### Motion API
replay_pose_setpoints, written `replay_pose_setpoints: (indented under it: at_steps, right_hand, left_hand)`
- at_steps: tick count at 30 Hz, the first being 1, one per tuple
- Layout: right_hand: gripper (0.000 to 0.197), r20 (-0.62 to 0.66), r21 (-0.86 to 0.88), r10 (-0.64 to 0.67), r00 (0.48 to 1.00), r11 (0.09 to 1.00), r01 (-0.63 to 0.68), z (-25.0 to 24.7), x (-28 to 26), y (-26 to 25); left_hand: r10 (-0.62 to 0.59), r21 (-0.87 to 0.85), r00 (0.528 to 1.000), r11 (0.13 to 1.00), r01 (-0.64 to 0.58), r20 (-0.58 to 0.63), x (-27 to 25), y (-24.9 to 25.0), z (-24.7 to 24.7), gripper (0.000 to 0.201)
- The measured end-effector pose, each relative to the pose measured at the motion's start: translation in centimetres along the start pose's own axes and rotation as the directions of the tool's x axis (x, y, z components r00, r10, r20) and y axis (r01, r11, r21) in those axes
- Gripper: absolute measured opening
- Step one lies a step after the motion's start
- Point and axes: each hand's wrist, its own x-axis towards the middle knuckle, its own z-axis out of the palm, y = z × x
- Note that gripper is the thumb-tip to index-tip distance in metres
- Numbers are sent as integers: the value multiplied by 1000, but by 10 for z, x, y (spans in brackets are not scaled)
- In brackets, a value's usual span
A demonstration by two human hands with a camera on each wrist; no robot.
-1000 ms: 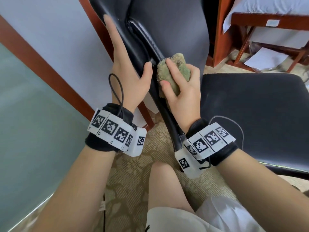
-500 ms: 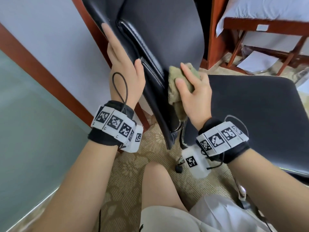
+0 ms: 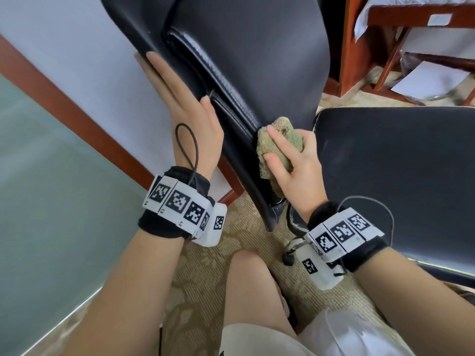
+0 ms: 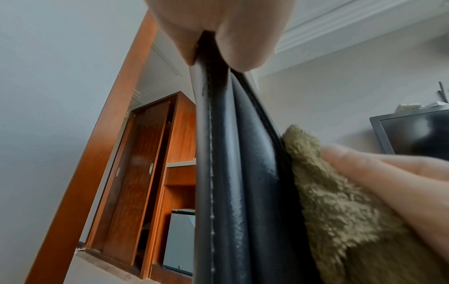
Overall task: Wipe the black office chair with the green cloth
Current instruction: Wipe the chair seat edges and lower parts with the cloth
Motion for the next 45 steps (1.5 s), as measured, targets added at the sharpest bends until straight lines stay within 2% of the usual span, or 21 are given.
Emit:
replay_pose_setpoints:
  at_steps: [4, 7, 9, 12, 18, 25, 28, 30, 32, 34, 36, 41, 45]
  right_hand:
    - [37, -87, 73, -4, 996, 997, 10, -8, 9, -9]
    - [39, -173, 113, -75, 982, 989, 95, -5, 25, -32]
    - [41, -128, 72, -105, 986, 991, 115, 2, 34, -43]
    - [45, -54, 14, -75, 996, 997, 75, 11, 32, -40]
    - [45, -74, 94, -1, 997, 996, 8, 11, -2, -3]
    - [41, 13, 2, 128, 992, 992, -128, -5, -26, 17]
    - [33, -83, 138, 160, 984, 979, -148, -16, -9, 0]
    - [30, -184, 233, 127, 975, 969, -82, -21, 9, -23]
    - [31, -219, 242, 53, 974, 970, 2, -21, 27, -43]
    - [36, -102, 160, 12, 995, 987, 5, -13, 38, -51]
    - [41, 27, 78, 40, 999, 996, -42, -3, 34, -44]
    - [45, 15, 14, 108, 994, 994, -109, -3, -16, 2]
    - [42, 82, 15, 271, 959, 962, -273, -12, -34, 26]
  left_hand:
    - [6, 52, 1000, 999, -5, -17, -2, 3, 2, 60]
    - [43, 81, 999, 996, -40, -31, -3, -3, 4, 56]
    - [53, 101, 998, 994, -51, -26, -4, -6, 4, 56]
    - [66, 98, 997, 993, -63, -28, -5, -10, 3, 56]
    - [18, 95, 1000, 995, -17, -12, -5, -12, 4, 59]
    - [35, 102, 999, 994, -32, -30, -6, -10, 6, 57]
    - [13, 103, 999, 995, -9, -39, -6, -10, 8, 57]
    - [16, 103, 999, 995, -11, -45, -7, -10, 8, 57]
    - [27, 102, 998, 995, -22, -49, -7, -10, 8, 56]
    - [51, 117, 997, 992, -44, -58, -8, -11, 7, 55]
    - [69, 127, 995, 990, -60, -66, -8, -12, 7, 55]
    - [-11, 81, 997, 997, 17, -73, -10, -15, 7, 57]
    - [-44, 107, 995, 993, 54, -94, -9, -18, 11, 57]
